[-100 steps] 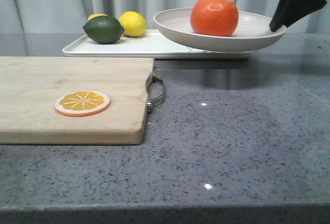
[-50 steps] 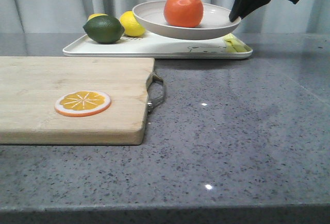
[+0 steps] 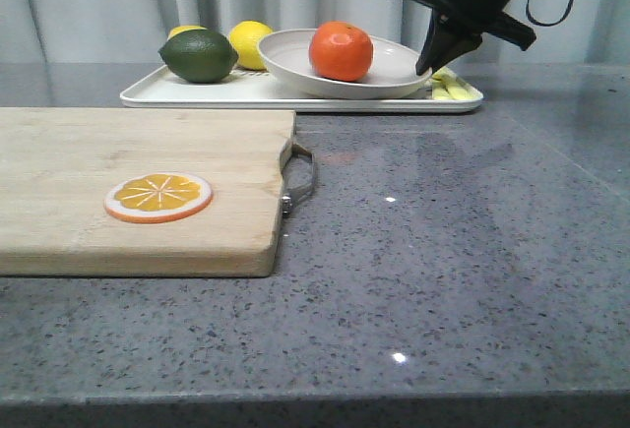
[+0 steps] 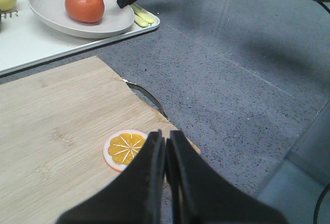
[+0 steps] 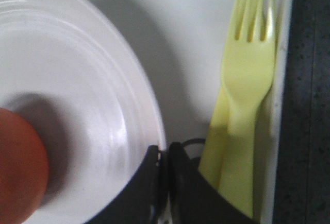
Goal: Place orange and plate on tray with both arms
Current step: 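Lower the plate with the orange onto the white tray, then open the right gripper and raise it away from the plate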
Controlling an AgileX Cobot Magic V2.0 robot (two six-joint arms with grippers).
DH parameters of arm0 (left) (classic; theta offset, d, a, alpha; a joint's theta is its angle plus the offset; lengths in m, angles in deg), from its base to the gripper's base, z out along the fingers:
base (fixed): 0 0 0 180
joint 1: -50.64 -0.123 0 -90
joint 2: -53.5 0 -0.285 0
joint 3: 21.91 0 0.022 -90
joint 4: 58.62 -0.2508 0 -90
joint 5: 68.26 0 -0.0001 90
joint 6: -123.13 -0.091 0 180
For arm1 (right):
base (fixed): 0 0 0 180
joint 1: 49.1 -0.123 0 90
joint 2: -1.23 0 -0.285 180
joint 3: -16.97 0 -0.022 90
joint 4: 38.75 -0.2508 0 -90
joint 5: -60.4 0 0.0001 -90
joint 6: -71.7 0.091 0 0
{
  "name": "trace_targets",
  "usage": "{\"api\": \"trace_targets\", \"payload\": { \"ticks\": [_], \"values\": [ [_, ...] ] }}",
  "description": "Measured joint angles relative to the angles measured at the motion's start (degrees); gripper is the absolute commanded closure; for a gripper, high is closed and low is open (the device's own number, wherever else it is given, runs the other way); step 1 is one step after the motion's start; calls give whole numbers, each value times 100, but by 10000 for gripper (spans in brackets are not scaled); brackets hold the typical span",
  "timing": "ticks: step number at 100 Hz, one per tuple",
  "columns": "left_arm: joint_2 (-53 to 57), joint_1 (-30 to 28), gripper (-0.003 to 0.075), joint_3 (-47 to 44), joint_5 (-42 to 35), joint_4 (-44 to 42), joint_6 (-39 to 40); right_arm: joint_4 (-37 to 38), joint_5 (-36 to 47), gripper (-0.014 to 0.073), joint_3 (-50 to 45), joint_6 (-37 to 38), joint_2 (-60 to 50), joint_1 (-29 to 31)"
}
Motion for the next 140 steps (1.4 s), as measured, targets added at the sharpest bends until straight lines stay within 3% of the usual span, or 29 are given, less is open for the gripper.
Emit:
{"api": "trace_targets", "payload": {
  "ticks": [33,57,102,110,132,140],
  "values": [
    [0,0,739,0,0,0,0,-71,14,635,46,35,89,0],
    [0,0,739,0,0,0,0,-119,14,384,46,40,116,0],
    [0,0,739,0,0,0,0,-93,-236,381,46,40,-282,-13],
    [0,0,739,0,0,0,0,-10,-453,412,46,40,-384,-13],
    [0,0,739,0,0,0,0,449,-916,668,46,40,-597,-13],
    [0,0,739,0,0,0,0,520,-919,659,46,40,-702,-13]
  ]
}}
